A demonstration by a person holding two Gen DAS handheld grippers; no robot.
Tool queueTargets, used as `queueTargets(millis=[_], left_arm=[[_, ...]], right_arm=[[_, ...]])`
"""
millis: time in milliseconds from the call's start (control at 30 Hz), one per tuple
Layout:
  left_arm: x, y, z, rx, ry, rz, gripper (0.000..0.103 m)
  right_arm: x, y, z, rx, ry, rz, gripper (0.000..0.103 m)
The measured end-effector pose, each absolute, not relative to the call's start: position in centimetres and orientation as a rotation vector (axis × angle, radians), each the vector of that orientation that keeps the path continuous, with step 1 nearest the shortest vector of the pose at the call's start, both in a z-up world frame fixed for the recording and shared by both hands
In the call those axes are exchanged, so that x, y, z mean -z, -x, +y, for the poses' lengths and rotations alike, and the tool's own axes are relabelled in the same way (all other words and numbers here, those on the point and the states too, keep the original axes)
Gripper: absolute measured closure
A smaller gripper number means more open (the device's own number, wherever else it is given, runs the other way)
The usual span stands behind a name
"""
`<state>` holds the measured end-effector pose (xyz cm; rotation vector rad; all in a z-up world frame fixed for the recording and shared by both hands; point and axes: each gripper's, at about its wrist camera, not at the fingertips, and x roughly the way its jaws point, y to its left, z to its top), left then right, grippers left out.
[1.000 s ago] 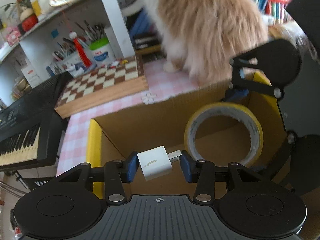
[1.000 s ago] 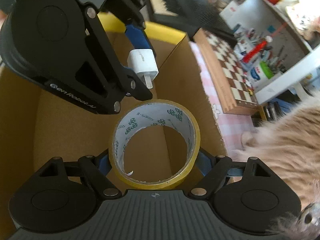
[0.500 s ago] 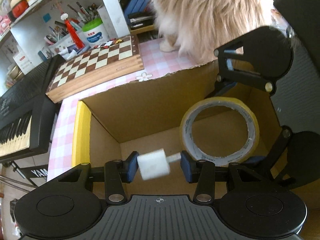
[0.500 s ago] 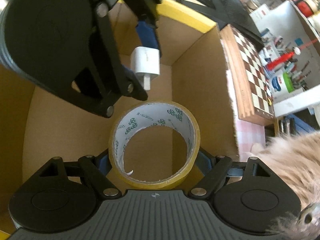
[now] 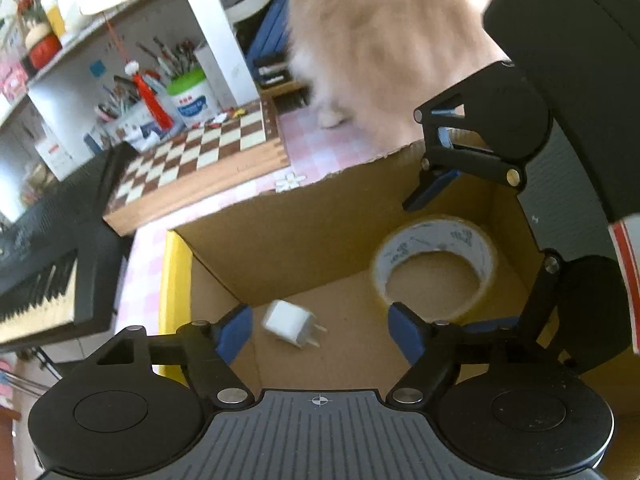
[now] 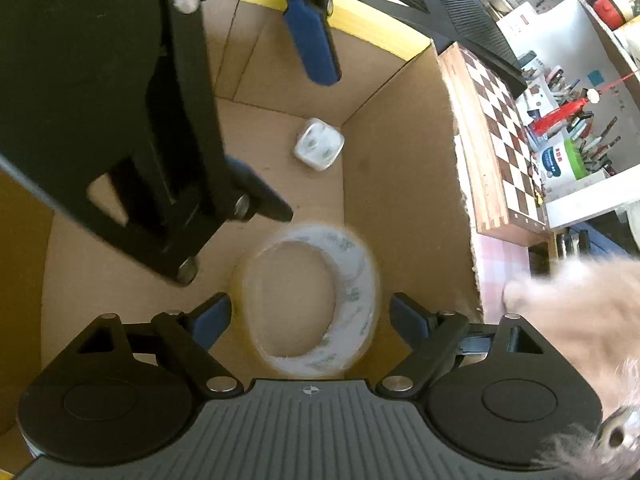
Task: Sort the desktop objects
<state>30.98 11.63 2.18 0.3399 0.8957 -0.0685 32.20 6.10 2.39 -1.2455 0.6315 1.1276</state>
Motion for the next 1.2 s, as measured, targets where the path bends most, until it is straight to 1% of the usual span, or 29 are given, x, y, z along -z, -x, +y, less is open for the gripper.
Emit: queueTargets(millis=[233,667,833,1200], left_arm=[[-3.7,-29.7,11.7,0.053,-0.334,0.839,0.02],[-7.7,-25.3,12.5,0.016,-0.277,0.711,0.018],[-9.2,-23.3,12.6,0.012,-0.25,0.658,0.015],[-10.5,-18.4,13.1,-0.037,-0.207,0.55,0.014]], right_arm=[[-3.9,-31.1,4.9,-1.085,1.207,0.591,0.015],[-7.8,-30.3,1.9,-0.931,1.009,0.539,0.015],[-8.9,-29.5,0.8,-0.87,0.918,0.525,0.015],[-10.7,-25.8,-2.7,-0.741,0.738,0.487,0.015]])
